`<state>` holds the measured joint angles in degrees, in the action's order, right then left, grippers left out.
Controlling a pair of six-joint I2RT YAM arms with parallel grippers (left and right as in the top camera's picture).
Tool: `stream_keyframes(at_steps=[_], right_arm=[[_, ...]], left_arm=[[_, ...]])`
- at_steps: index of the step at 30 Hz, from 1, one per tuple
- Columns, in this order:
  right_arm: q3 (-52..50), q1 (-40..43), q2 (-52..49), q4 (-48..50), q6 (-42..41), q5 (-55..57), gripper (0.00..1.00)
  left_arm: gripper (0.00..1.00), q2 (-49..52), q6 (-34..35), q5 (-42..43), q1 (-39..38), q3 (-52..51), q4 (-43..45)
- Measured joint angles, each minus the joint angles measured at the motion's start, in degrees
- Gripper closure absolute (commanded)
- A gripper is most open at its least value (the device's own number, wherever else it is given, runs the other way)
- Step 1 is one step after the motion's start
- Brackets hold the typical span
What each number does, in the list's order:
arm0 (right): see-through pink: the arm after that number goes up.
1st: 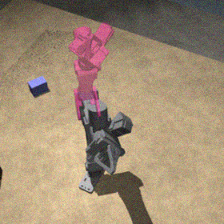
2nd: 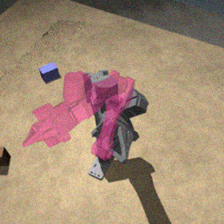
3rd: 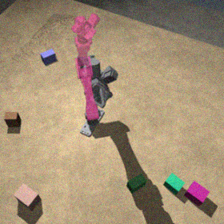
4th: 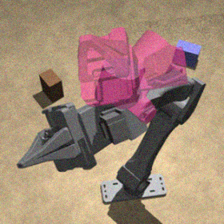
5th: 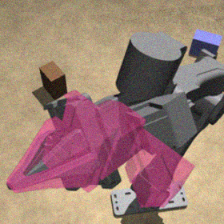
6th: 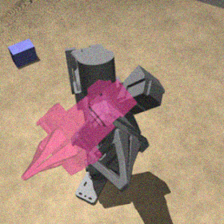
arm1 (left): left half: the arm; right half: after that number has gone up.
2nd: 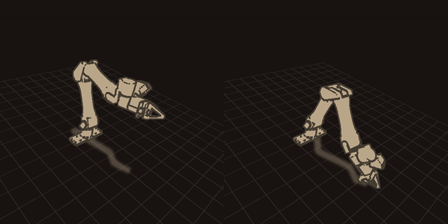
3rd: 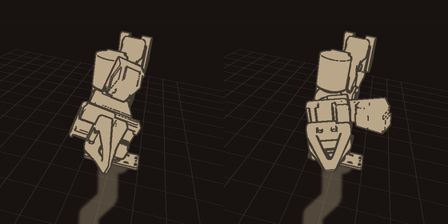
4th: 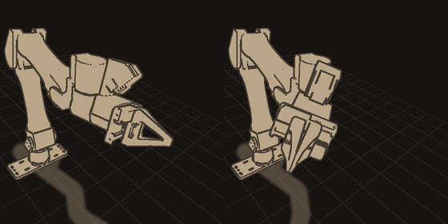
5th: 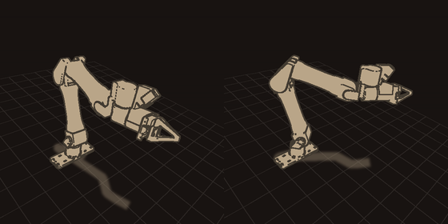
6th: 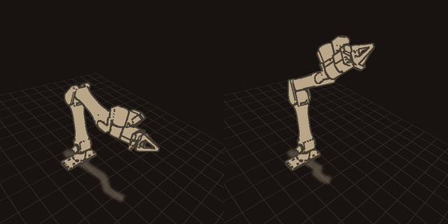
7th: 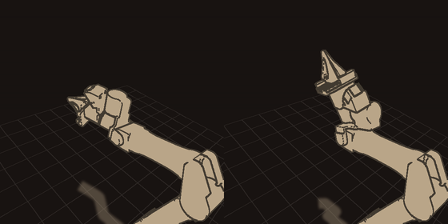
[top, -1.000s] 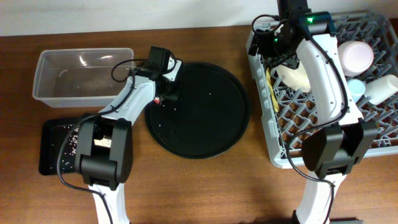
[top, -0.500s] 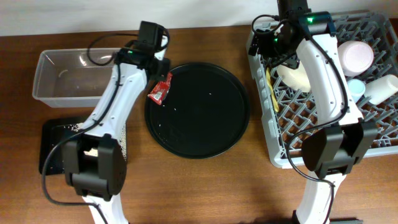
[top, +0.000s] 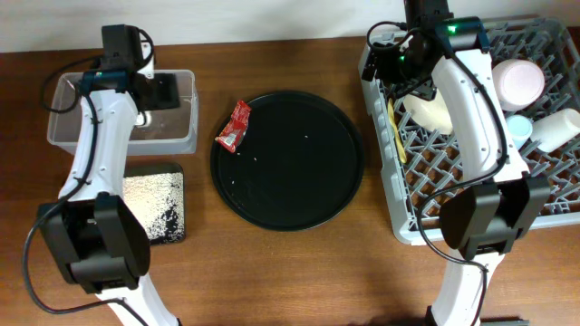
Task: Sort waste into correct bins and load items into the dishwasher rack
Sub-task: 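Carry the tissue left and drop it into the clear bin, then return the left gripper and grasp the red snack wrapper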
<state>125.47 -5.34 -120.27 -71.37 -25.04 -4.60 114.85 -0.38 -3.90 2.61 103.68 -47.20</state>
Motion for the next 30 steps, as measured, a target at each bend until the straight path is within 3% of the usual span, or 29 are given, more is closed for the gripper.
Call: stream_keyframes(at_steps=[1,2,5,17,30], right_arm=[[0.00,0.00,0.00,0.00,-0.02,0.00,0.02],[0.00,0.00,0.00,0.00,0.00,0.00,0.02],[0.00,0.00,0.00,0.00,-0.02,0.00,0.02],[0.00,0.00,0.00,0.00,-0.04,0.00,0.02],[0.00,0.00,0.00,0.00,0.00,0.00,0.02]], left_arm=[[0.03,0.00,-0.28,0.83,-0.55,0.00,0.02],[0.15,0.00,-0.48,1.09,-1.16,0.00,0.00],[0.32,0.00,-1.84,2.78,-3.37,0.00,-0.72],[0.32,4.02,-7.21,3.69,-13.90,-5.03,1.07],[0.31,10.64,-8.87,4.17,-15.80,-6.03,3.28]])
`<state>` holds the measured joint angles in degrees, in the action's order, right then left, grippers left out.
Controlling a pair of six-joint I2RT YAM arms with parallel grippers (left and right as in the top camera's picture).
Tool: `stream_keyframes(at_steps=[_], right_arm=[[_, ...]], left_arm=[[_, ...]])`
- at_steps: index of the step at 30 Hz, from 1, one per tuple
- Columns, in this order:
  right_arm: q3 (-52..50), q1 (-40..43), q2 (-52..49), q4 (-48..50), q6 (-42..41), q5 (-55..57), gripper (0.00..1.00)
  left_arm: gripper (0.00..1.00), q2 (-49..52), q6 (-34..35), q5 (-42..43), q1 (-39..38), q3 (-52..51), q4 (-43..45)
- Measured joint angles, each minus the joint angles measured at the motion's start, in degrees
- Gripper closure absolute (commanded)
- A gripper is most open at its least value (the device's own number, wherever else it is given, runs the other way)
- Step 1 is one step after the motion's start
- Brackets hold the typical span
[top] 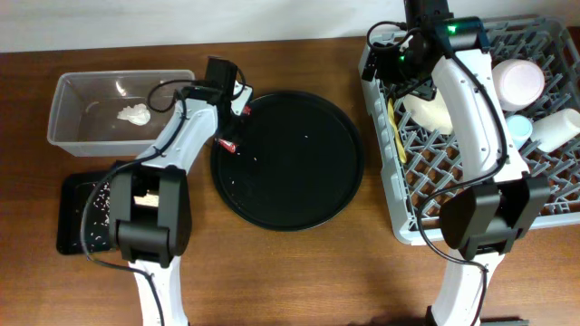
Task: Sort waste into correct bins and load items into the dishwasher rack
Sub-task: 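Return the left gripper and grasp the red snack wrapper, then carry the red wrapper left and drop it into the clear bin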
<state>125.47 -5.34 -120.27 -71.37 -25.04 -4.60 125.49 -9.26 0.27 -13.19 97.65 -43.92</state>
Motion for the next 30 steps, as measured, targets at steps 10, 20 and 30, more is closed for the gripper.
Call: stream_keyframes(at_steps=[10,20,30], right_arm=[[0.00,0.00,0.00,0.00,-0.02,0.00,0.02],[0.00,0.00,0.00,0.00,0.00,0.00,0.02],[0.00,0.00,0.00,0.00,-0.02,0.00,0.02]], left_arm=[[0.45,2.05,-0.26,0.46,-1.16,-0.04,-0.15],[0.82,3.21,-0.52,0.66,-1.68,0.20,-1.22],[0.99,4.46,-0.59,0.83,-1.86,12.07,-12.50]])
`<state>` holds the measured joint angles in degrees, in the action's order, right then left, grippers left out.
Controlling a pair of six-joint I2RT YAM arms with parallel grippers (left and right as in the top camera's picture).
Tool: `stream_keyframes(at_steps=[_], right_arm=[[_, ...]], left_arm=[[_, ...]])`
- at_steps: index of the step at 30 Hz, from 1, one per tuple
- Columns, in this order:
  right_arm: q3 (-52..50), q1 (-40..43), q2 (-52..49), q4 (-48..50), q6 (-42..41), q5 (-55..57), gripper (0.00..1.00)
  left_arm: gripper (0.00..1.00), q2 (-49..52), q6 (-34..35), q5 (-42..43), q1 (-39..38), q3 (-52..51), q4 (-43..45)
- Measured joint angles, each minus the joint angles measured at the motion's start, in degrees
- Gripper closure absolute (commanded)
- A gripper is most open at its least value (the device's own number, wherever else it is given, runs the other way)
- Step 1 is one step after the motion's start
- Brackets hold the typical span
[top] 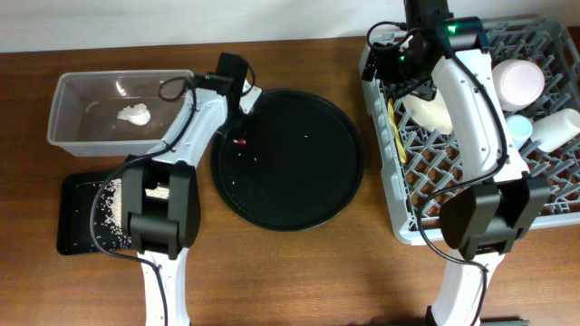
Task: Sort waste into correct bins and load items into the dishwasher rack
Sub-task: 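Carry the red wrapper left and drop it into the clear bin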
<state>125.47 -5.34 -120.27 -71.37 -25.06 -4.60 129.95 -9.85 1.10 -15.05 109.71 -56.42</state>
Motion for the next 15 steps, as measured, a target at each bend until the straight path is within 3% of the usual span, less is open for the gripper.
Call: stream_keyframes(at_steps=[9,15], right_arm=[[0.00,0.00,0.00,0.00,0.02,0.00,0.02],[0.00,0.00,0.00,0.00,0.00,0.00,0.02]], left_arm=[[0.99,0.09,0.00,-3.50,0.74,23.21,-15.32],[0.99,0.11,3.02,-7.63,6.93,26.69,-16.70]])
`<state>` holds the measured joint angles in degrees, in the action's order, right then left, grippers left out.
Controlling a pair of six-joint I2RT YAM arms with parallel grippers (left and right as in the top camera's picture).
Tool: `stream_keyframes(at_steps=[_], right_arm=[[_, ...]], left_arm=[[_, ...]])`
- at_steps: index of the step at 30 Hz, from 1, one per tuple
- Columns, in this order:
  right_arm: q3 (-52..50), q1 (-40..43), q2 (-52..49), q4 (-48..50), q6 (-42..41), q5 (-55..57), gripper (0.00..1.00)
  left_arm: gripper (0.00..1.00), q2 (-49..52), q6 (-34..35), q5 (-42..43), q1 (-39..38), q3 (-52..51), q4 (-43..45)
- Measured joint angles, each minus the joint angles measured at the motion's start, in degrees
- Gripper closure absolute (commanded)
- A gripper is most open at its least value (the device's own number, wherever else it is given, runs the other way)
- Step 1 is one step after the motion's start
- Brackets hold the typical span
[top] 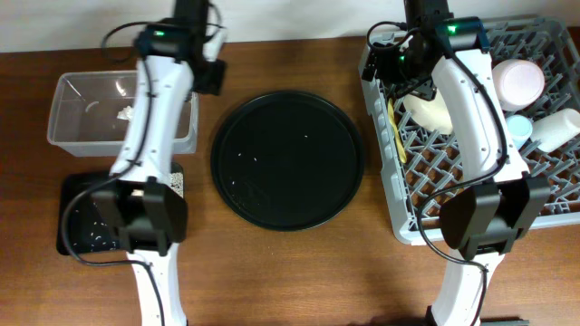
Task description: Sort waste into correct bins and load items into the dishwasher rack
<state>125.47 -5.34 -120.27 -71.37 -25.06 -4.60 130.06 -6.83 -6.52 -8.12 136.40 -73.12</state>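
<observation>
The black round plate [288, 161] lies bare in the middle of the table; the red wrapper is not visible anywhere. My left gripper [210, 77] hangs raised between the plate's back-left rim and the right end of the clear bin [68, 136], its fingers hidden from above. The bin holds a white crumpled scrap [127, 113]. My right gripper [405, 68] sits over the back-left corner of the grey dishwasher rack [426, 195], fingers hidden under the wrist.
In the rack are a pink bowl [518, 80], a cream cup [433, 110], a yellow utensil [392, 127], a light blue cup [518, 127] and a white cup [555, 129]. A black tray [86, 222] with white crumbs lies front left, partly under my left arm.
My left gripper was down on the red wrapper at the plate's back-left rim; now it is raised and further back-left, beside the clear bin. The wrapper has gone from the plate. The right arm is unchanged.
My left gripper was over the clear bin while the red wrapper lay on the plate's left rim. Then it was at the wrapper, then pressed onto it. Now it is lifted toward the bin and the plate is bare. The right arm stayed over the rack throughout.
</observation>
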Motion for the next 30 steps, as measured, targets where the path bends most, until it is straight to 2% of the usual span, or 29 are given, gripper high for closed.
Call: stream_keyframes(at_steps=[2,3,4,5,8,12,13,14,21,27,30], right_arm=[[0.00,0.00,0.00,0.00,0.00,0.00,0.02],[0.00,0.00,0.00,0.00,0.02,0.00,0.02],[0.00,0.00,0.00,0.00,0.00,0.00,0.02],[0.00,0.00,0.00,0.00,0.02,0.00,0.02],[0.00,0.00,0.00,0.00,0.02,0.00,0.02],[0.00,0.00,0.00,0.00,0.02,0.00,0.02],[0.00,0.00,0.00,0.00,0.00,0.00,0.02],[0.00,0.00,0.00,0.00,0.00,0.00,0.02],[0.00,0.00,0.00,0.02,0.00,0.00,0.02],[0.00,0.00,0.00,0.00,-0.04,0.00,0.02],[0.00,0.00,0.00,0.02,0.00,0.00,0.02]], left_arm=[[0.98,0.02,1.36,-0.59,2.82,0.00,-0.92],[0.92,0.02,2.27,-0.68,4.68,0.00,-1.79],[0.79,0.02,3.23,-1.03,6.36,0.00,-2.86],[0.60,0.02,4.33,-1.01,8.00,-0.02,-3.48],[0.39,0.02,6.10,-1.05,10.86,-0.13,-3.52],[0.35,0.04,7.13,-0.81,11.30,-0.39,-3.93],[0.20,0.04,7.13,-0.79,11.26,-0.39,-4.07],[0.01,0.04,7.15,-0.74,11.23,-0.31,-4.57],[0.01,-2.25,7.54,1.14,11.19,6.62,-12.57],[0.01,-13.92,8.00,2.01,11.19,8.44,-20.57],[0.01,-19.54,8.13,2.03,11.19,8.74,-21.16]])
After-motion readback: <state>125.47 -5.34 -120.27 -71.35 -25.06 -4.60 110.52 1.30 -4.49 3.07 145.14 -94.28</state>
